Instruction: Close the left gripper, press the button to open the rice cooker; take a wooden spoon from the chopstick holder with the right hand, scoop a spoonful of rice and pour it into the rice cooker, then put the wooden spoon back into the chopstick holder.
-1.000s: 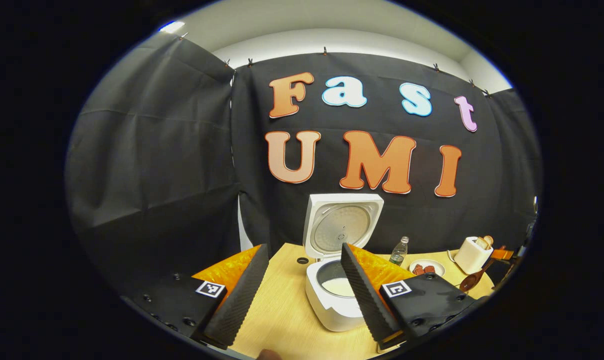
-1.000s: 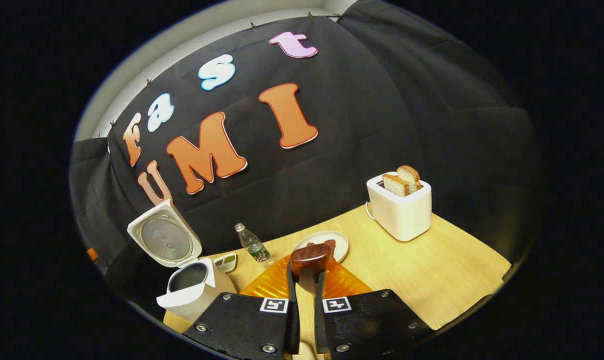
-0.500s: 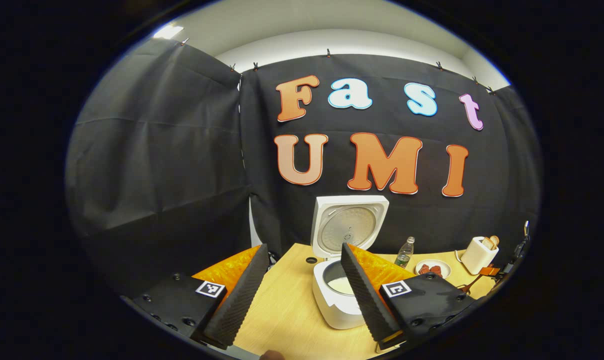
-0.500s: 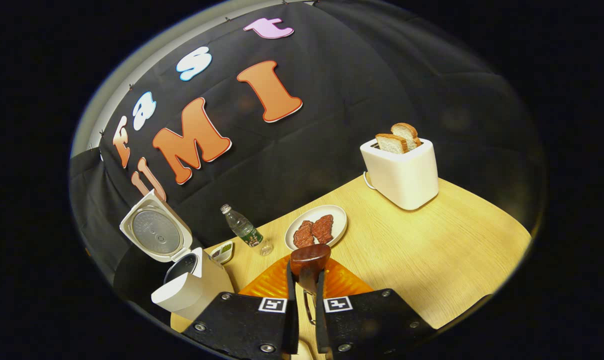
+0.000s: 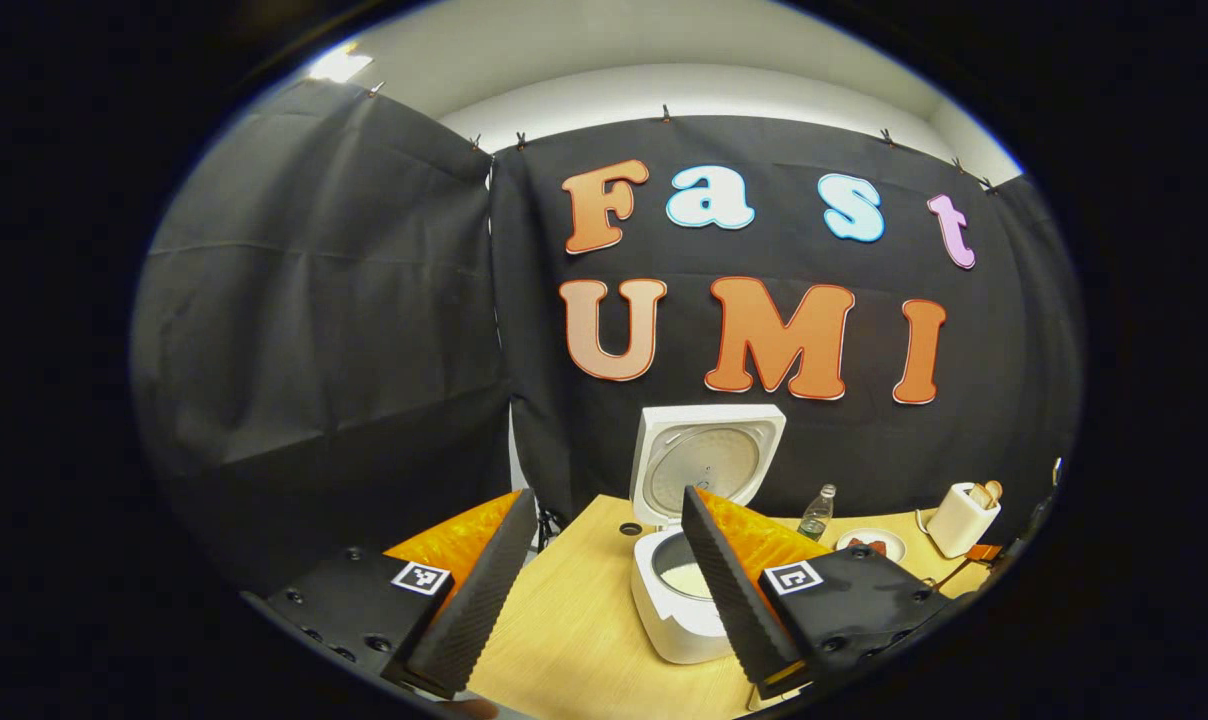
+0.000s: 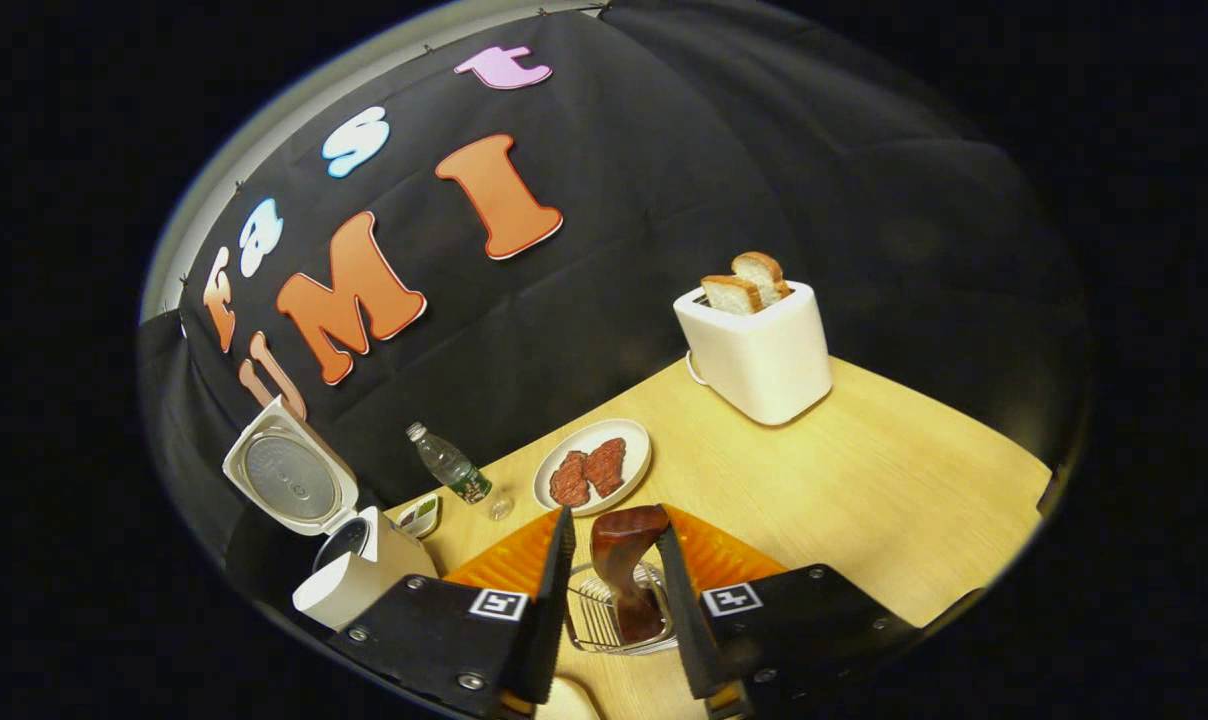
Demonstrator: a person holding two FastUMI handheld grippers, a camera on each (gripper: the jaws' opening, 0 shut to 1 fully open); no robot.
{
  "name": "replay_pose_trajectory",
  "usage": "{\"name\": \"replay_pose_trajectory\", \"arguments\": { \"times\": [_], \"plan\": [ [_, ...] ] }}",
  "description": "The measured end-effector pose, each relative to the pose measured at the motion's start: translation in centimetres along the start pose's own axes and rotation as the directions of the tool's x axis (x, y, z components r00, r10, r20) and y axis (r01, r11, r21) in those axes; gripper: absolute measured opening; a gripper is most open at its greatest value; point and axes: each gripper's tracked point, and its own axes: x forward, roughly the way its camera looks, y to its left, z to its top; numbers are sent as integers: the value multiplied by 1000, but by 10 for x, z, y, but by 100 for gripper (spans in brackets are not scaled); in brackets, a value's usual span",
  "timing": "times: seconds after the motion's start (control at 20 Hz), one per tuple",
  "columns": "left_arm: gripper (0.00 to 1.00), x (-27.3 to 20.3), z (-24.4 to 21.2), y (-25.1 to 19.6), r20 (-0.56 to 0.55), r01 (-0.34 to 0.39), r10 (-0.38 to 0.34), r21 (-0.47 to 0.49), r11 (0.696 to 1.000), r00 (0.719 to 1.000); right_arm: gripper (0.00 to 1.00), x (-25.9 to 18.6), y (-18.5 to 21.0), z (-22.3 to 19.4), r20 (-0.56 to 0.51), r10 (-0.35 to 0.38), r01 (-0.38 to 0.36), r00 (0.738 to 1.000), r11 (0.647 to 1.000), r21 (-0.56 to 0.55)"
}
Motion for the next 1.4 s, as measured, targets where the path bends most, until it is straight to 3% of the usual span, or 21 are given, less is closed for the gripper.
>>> {"name": "replay_pose_trajectory", "arguments": {
  "times": [0.15,0.25,0.6,0.65,0.7,1.05,1.25,1.4],
  "plan": [
    [96,5,4,-18,1,37,-37,1,999,999,87,-12,-13,15,26,-45,47,999,997,-58],
    [96,12,10,-29,5,63,-63,-12,998,998,95,-23,-20,30,67,-77,85,995,990,-116],
    [96,65,75,-64,69,114,-114,-6,993,991,94,-60,-25,54,125,-115,142,985,961,-235],
    [100,75,86,-70,74,133,-132,-16,991,989,94,-64,-26,55,127,-119,146,985,961,-233],
    [96,86,92,-77,63,151,-149,-29,988,987,95,-67,-28,54,128,-130,156,983,961,-228],
    [96,167,131,-120,29,255,-253,-141,957,967,95,-86,-34,67,159,-179,206,971,962,-177],
    [96,221,140,-131,6,241,-241,-83,967,970,95,-93,-40,76,182,-209,239,961,958,-160],
    [96,260,132,-150,-45,261,-266,-94,961,963,95,-97,-48,79,188,-239,268,953,952,-147]
  ]
}}
